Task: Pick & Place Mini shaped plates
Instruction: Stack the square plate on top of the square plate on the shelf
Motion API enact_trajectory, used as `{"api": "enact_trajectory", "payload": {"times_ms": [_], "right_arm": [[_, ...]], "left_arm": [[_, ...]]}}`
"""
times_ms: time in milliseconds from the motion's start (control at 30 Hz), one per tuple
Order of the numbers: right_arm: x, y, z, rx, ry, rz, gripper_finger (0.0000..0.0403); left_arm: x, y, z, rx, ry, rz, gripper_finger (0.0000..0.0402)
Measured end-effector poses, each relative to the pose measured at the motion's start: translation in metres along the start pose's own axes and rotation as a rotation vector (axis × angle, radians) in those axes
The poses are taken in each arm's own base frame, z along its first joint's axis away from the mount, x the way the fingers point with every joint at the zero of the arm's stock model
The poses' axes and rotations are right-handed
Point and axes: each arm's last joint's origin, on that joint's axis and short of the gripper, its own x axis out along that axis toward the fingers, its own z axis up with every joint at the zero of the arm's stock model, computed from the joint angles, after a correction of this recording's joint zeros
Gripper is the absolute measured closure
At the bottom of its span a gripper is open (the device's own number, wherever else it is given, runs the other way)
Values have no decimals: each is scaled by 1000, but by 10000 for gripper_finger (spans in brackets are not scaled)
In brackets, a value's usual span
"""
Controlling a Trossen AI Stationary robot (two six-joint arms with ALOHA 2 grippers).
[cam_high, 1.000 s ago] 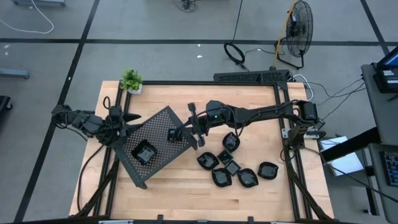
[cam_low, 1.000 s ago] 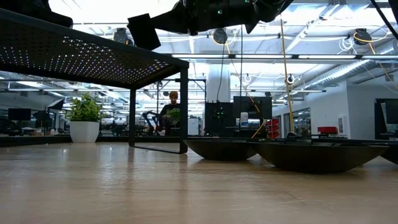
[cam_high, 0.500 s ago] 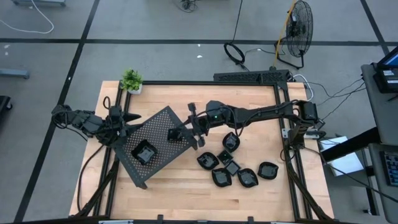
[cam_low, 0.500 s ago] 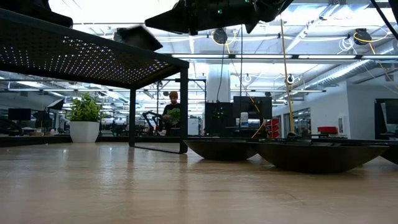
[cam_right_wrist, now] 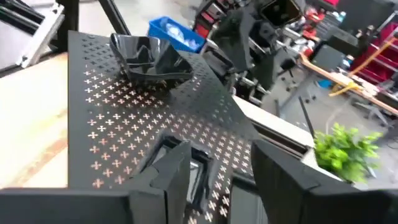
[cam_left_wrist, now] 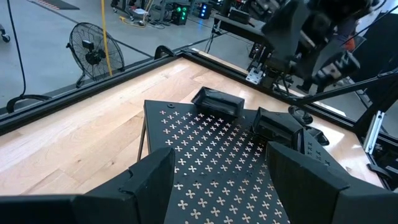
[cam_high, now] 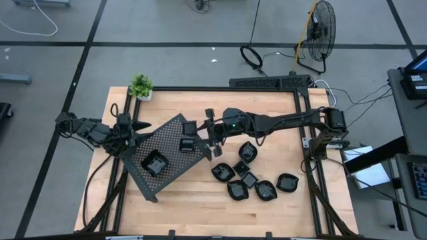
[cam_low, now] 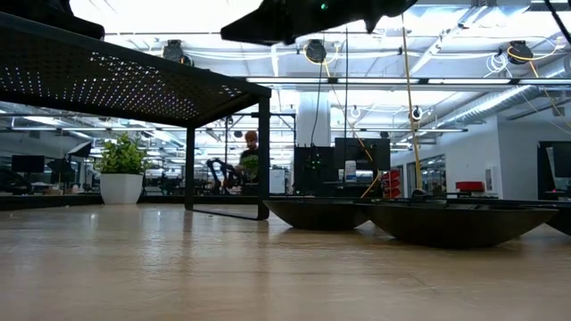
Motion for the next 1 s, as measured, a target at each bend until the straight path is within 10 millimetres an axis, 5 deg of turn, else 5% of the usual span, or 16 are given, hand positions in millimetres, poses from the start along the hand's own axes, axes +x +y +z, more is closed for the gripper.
{"api": "enact_trajectory", "payload": {"times_ms": [267,500,833,1000], "right_arm": [[-10,-8,-11,25,215,-151,242],[-10,-26,-50,44,235,-226,241],[-34,-85,-73,616,33,-215,210],[-32,-90,-87,845,24,-102,178]], "left_arm": [[0,0,0,0,0,0,146],[0,0,0,0,0,0,146],[0,0,0,0,0,0,146],[0,0,0,0,1,0,146]]}}
